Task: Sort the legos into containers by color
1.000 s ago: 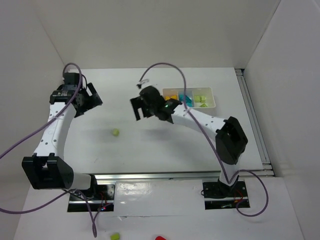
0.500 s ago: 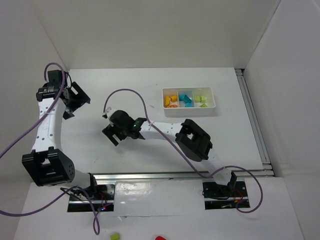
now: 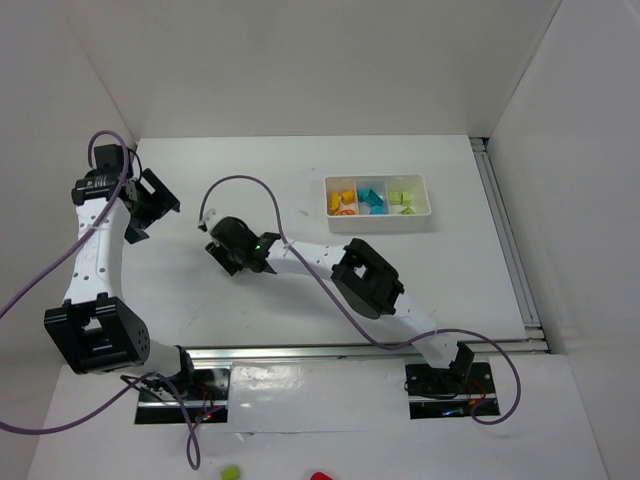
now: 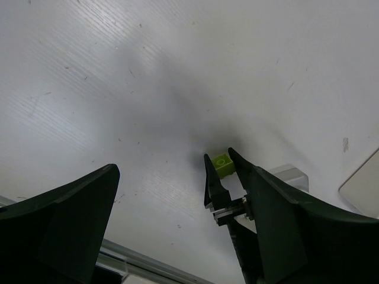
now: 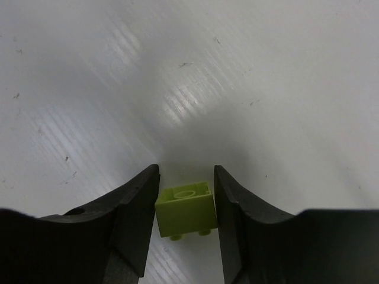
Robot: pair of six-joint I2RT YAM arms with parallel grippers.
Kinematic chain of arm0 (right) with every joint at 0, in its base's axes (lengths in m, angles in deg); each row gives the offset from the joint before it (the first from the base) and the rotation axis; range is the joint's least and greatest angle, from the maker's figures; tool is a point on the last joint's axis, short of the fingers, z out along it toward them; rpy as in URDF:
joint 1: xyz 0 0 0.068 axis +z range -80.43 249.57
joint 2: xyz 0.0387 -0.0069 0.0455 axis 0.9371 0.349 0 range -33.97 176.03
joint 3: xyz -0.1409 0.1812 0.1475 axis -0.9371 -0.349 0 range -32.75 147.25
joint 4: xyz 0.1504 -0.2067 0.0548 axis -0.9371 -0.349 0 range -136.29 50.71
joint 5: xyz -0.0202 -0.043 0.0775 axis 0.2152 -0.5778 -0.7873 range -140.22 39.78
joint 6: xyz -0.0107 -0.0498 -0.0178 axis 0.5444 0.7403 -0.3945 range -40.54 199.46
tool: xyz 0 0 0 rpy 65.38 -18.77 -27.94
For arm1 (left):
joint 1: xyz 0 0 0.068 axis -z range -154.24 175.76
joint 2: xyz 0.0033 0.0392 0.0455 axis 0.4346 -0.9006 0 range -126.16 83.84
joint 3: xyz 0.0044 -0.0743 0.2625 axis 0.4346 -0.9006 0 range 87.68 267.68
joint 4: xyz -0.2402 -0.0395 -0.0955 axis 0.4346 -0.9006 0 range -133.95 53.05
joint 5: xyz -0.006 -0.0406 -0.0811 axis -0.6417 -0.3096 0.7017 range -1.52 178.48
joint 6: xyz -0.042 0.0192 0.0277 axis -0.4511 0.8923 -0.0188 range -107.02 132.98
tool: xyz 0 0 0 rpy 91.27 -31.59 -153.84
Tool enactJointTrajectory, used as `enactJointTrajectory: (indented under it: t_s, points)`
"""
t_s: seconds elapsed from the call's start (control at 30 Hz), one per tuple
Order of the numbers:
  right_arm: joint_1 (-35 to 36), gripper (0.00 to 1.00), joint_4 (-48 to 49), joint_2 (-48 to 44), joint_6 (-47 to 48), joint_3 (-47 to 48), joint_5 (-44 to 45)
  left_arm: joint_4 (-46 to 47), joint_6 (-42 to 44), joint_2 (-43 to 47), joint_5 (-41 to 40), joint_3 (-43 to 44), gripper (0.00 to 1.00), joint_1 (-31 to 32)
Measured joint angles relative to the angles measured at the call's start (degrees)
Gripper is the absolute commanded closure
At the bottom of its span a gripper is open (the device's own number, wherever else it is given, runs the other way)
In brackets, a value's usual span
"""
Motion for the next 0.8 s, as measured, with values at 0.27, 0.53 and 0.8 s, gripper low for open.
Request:
enactJointTrajectory:
  t_s: [0.27, 0.53, 0.8]
  points:
    - [-0.28, 0.54, 0.59, -3.98, -0.44, -5.86, 3.10, 0.02, 0.02, 0.02, 0.26, 0.00, 0.00, 0.00]
    - [-3.85, 0.54, 1.49, -19.15, -3.08, -16.59, 6.62, 0.15, 0.04, 0.00, 1.46, -0.02, 0.00, -0.02]
    - [-22.58, 0.54, 0.46, -40.22, -11.98, -28.61, 16.15, 2.89, 1.18, 0.33, 6.62, -1.75, 0.00, -0.02]
